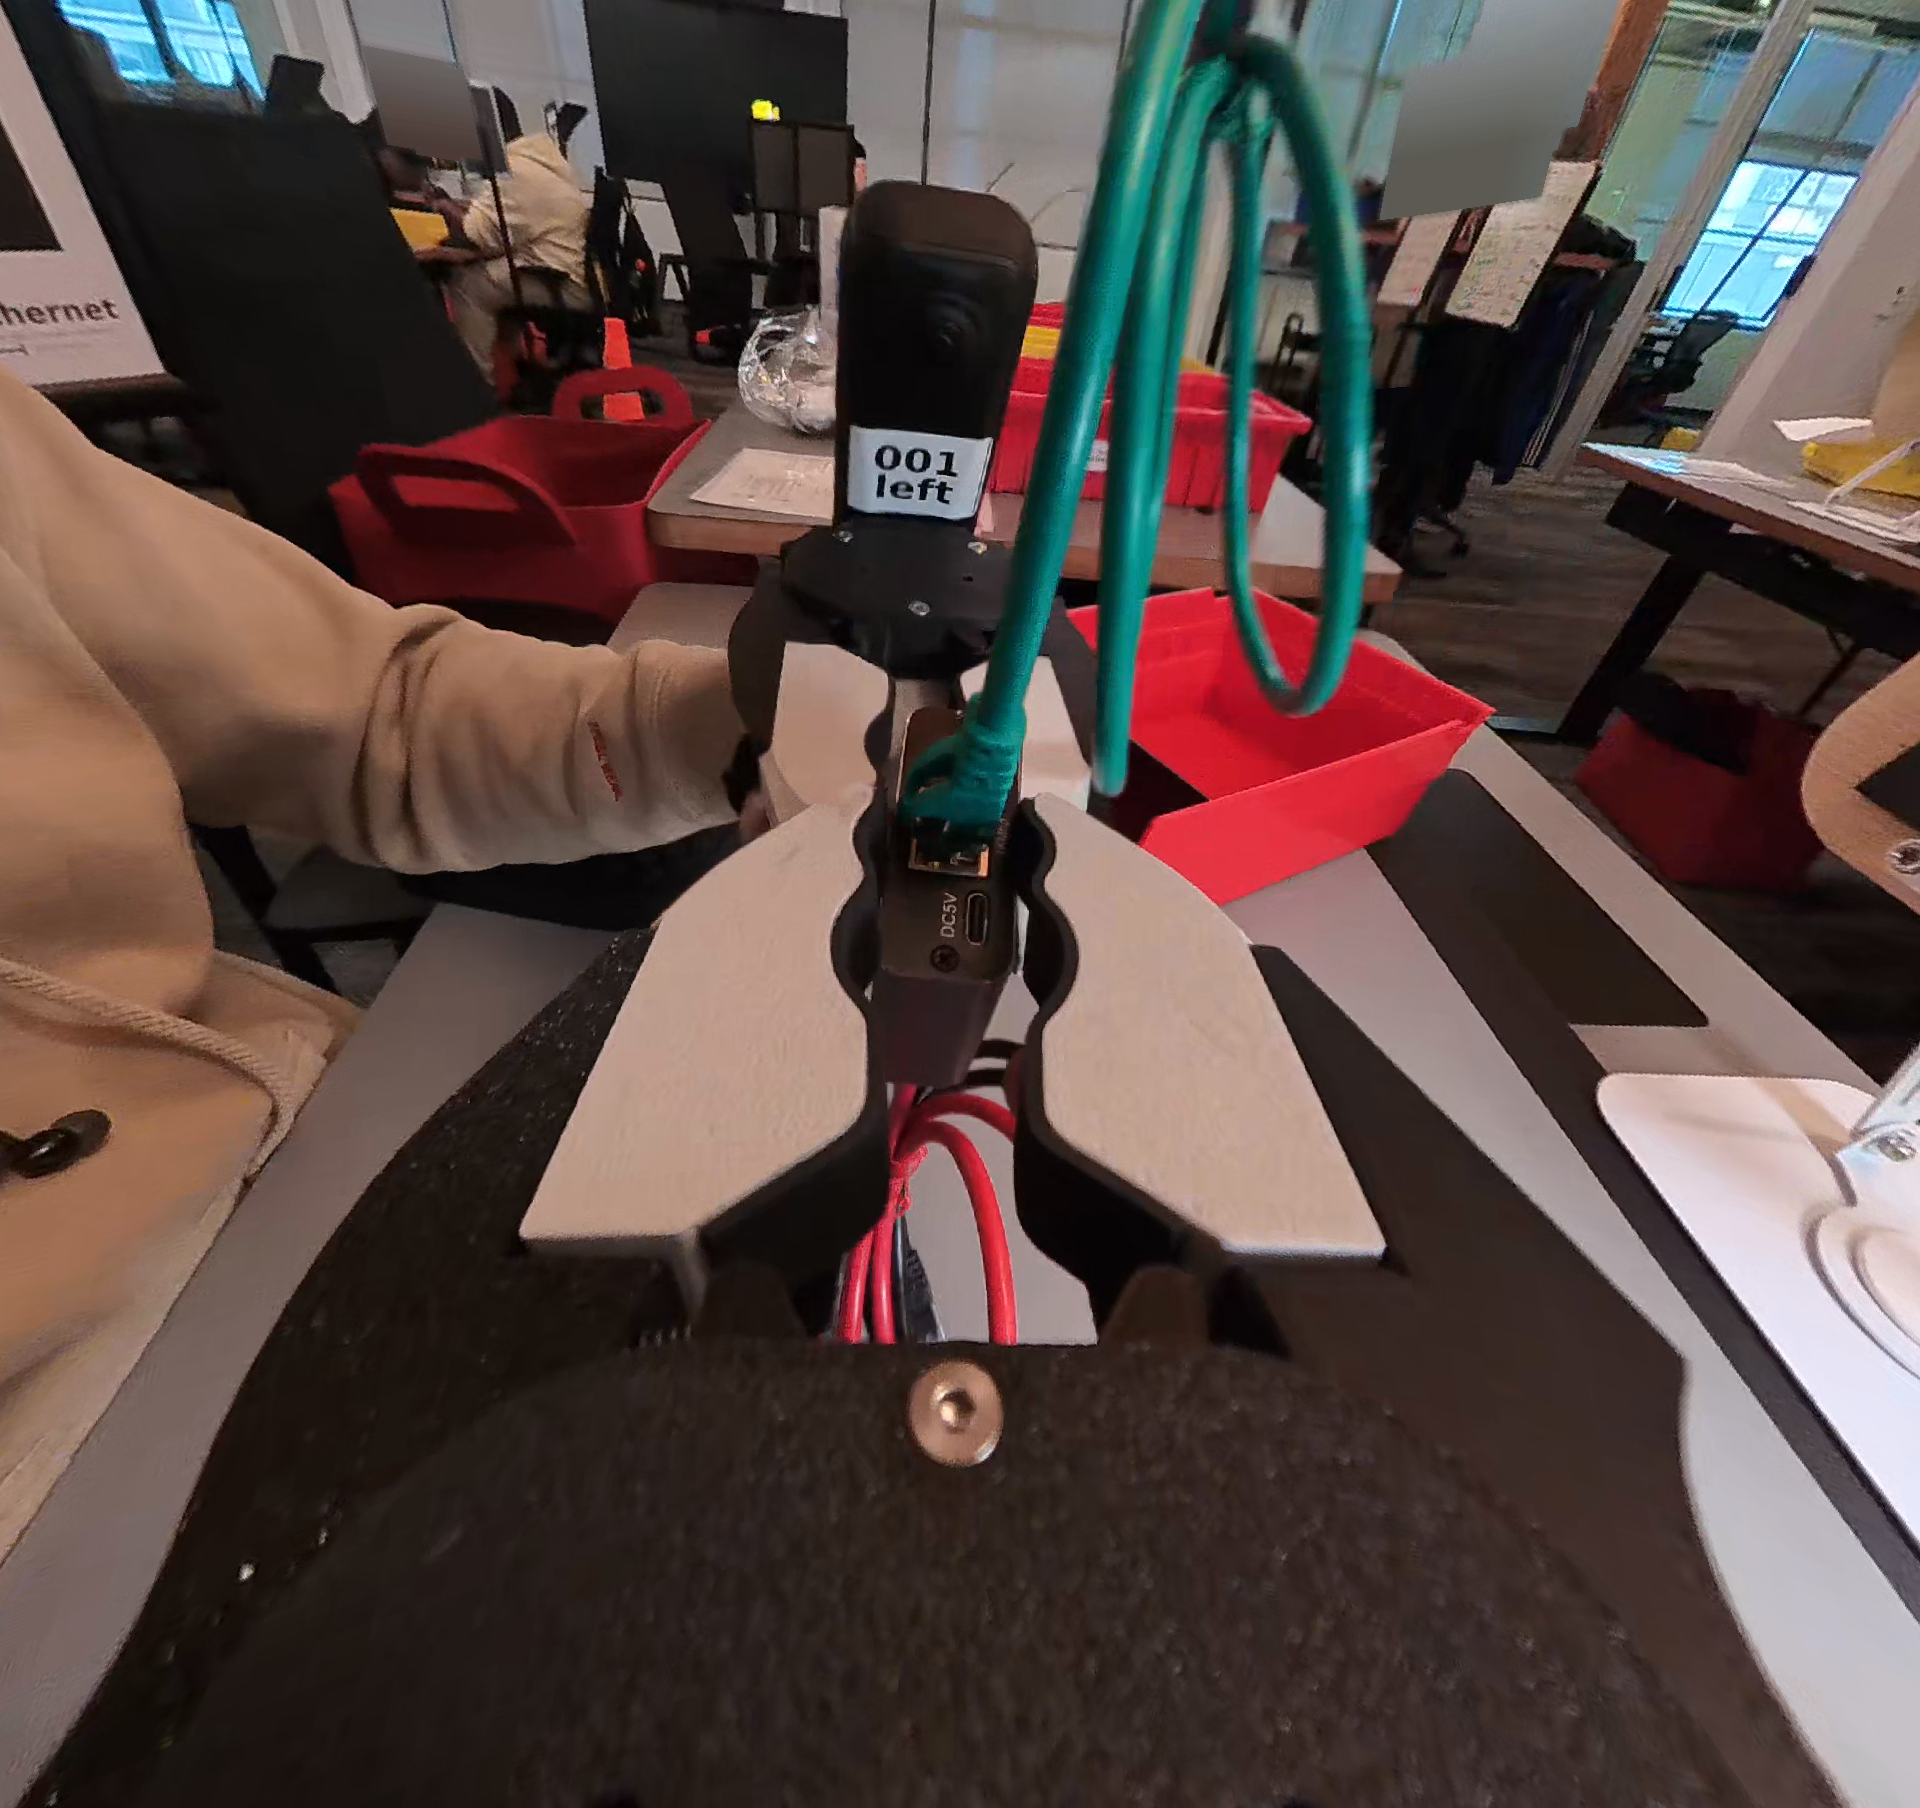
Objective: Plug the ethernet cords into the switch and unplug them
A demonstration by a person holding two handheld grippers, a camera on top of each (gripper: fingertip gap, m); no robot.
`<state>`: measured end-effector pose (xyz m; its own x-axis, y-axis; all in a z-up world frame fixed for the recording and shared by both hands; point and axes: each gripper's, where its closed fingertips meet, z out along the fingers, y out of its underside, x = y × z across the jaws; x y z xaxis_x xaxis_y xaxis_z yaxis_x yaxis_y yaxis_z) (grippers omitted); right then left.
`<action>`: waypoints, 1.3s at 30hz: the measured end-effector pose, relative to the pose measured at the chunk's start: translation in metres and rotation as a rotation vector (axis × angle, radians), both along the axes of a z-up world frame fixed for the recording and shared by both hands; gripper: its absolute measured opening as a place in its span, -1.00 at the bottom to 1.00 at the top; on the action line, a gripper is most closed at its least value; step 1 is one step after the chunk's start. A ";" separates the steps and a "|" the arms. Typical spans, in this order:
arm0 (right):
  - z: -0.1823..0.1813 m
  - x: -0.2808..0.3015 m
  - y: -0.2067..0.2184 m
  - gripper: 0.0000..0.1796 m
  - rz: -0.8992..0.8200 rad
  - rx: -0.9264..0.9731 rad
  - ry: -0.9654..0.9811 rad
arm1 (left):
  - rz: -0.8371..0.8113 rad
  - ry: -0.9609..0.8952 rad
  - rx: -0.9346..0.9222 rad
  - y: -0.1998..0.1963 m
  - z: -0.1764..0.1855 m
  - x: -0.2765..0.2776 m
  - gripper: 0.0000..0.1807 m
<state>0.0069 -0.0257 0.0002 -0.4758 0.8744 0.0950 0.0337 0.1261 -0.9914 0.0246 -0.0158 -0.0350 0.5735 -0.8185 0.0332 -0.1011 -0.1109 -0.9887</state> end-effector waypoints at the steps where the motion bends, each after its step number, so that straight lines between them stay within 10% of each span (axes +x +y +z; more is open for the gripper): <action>1: 0.002 0.000 0.000 -0.75 0.001 -0.011 0.008 | -0.001 -0.013 -0.005 0.000 0.001 0.000 -0.71; 39: 0.018 0.002 0.015 -1.00 -0.162 0.121 0.100 | 0.094 0.018 -0.226 -0.009 0.014 -0.012 -0.69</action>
<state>0.0089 -0.0111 0.0182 -0.3133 0.9180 0.2431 -0.0342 0.2449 -0.9689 0.0124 -0.0248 -0.0212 0.6489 -0.7345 0.1987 -0.0974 -0.3391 -0.9357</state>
